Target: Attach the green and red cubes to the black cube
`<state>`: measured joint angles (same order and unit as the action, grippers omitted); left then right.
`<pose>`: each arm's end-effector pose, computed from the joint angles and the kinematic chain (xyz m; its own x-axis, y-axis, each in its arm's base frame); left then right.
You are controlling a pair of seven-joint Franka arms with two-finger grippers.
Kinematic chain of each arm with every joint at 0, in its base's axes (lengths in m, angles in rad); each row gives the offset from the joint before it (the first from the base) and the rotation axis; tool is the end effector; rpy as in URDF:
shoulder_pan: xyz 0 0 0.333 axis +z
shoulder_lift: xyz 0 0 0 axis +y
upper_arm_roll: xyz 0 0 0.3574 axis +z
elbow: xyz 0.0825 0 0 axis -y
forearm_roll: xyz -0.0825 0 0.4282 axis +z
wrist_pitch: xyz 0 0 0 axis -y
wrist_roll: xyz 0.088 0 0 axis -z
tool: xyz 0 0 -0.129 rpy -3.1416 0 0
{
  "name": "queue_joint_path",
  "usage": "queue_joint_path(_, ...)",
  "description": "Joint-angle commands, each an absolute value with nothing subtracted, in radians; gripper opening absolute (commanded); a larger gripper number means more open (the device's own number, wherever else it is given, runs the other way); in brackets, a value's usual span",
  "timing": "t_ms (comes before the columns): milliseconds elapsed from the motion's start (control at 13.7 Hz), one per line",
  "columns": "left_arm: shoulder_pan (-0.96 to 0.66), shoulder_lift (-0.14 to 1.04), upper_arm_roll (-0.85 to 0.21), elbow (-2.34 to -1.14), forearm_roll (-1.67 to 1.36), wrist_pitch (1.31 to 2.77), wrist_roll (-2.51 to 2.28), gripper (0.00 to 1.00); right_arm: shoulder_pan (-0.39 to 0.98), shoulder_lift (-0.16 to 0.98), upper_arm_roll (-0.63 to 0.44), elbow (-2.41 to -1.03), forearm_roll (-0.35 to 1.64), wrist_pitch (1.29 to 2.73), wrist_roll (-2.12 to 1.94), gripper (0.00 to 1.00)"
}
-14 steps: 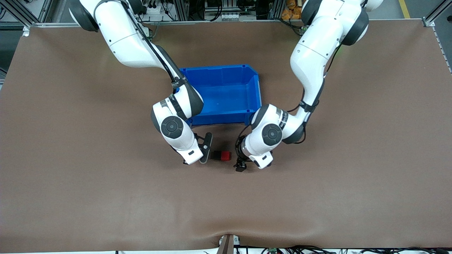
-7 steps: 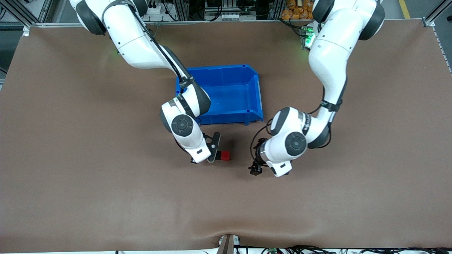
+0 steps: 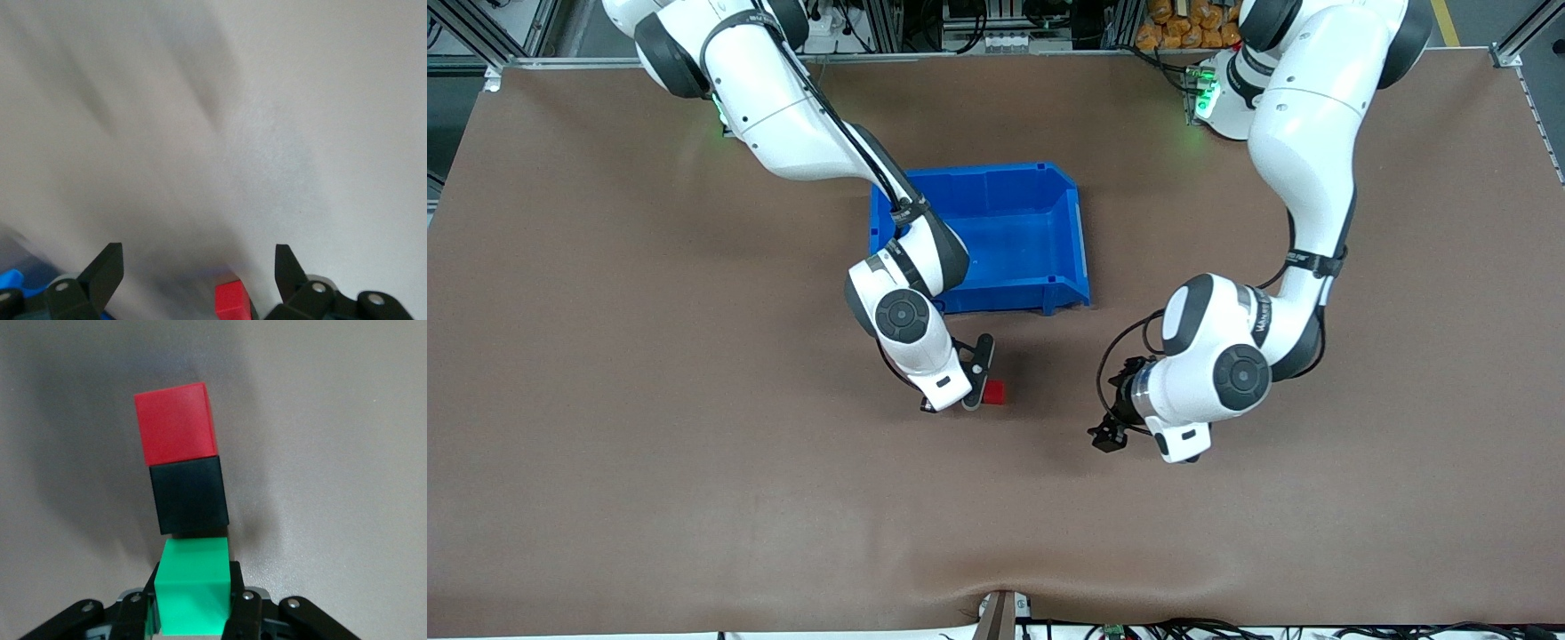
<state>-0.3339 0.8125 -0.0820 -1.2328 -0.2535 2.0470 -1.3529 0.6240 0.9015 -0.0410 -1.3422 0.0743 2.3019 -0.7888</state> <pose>0.7537 -0.3342 0.2725 0.4589 0.8441 -0.2774 0.8837 -0.4659 0.0445 0.6734 0.4560 0.1644 0.2274 0.9720 0.0598 0.9731 -0.2291 0.0233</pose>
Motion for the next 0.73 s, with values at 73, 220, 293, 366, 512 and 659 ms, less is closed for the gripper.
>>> queue_joint_path(73,-0.284,0.749,-0.08,-1.25,-0.235,1.959,-1.169,1.0,0.637,0.934,-0.051,-1.29,0.064,2.298,-0.769,0.0)
queue_joint_path(220,-0.247,0.724,-0.08,-1.252,-0.235,1.91,-1.054,1.0,0.643,0.939,-0.052,-1.284,0.064,2.299,-0.769,0.0)
queue_joint_path(293,-0.223,0.71,-0.08,-1.256,-0.235,1.908,-1.002,1.0,0.644,0.94,-0.052,-1.282,0.064,2.299,-0.767,0.0)
queue_joint_path(366,-0.21,0.706,-0.08,-1.256,-0.233,1.898,-0.97,1.0,0.65,0.942,-0.054,-1.282,0.064,2.299,-0.767,0.0)
queue_joint_path(512,-0.193,0.7,-0.08,-1.256,-0.2,1.885,-0.916,1.0,0.653,0.945,-0.055,-1.282,0.064,2.299,-0.767,0.0)
queue_joint_path(659,-0.193,0.69,-0.08,-1.258,-0.164,1.869,-0.905,1.0,0.657,0.945,-0.055,-1.282,0.063,2.299,-0.761,0.01)
